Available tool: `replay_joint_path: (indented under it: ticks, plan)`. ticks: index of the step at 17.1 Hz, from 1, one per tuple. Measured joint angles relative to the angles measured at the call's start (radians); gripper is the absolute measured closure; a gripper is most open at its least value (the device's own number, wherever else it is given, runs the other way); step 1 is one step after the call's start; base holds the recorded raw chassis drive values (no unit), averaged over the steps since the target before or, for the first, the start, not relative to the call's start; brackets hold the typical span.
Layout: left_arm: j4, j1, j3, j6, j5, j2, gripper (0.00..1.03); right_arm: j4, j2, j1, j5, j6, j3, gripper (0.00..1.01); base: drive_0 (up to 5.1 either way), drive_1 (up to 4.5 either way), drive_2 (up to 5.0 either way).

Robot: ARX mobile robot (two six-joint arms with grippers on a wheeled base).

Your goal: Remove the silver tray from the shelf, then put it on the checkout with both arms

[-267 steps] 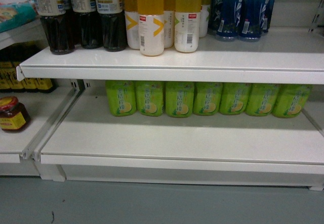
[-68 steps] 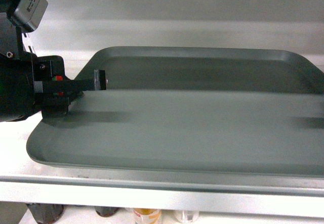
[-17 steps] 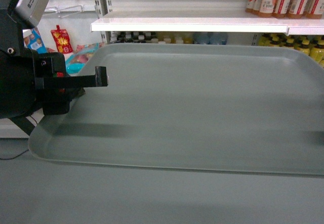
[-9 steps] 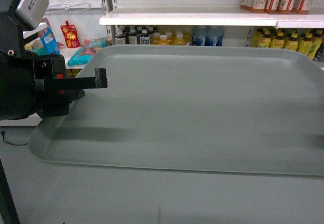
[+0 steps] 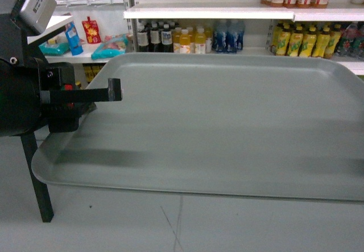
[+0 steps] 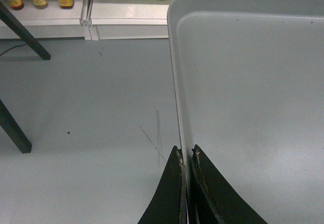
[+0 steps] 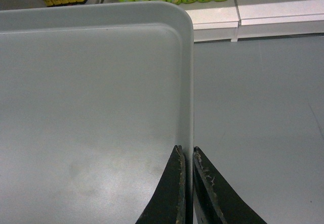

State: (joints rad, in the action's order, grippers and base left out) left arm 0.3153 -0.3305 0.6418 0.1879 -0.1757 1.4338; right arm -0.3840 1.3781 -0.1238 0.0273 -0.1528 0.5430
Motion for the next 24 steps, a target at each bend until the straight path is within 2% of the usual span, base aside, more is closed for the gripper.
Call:
replay_joint_path:
  ticks: [13, 24]
  plan:
    - [-0.003, 0.0, 0.001, 0.0, 0.0, 0.0, 1.0, 0.002, -0.001, 0.0, -0.001, 0.0, 0.0, 0.99, 0.0, -4.04, 4.1]
    - [0.003, 0.0, 0.001, 0.0, 0.0, -0.002, 1.0, -0.006, -0.006, 0.0, 0.0, 0.0, 0.0, 0.99, 0.0, 0.0, 0.0]
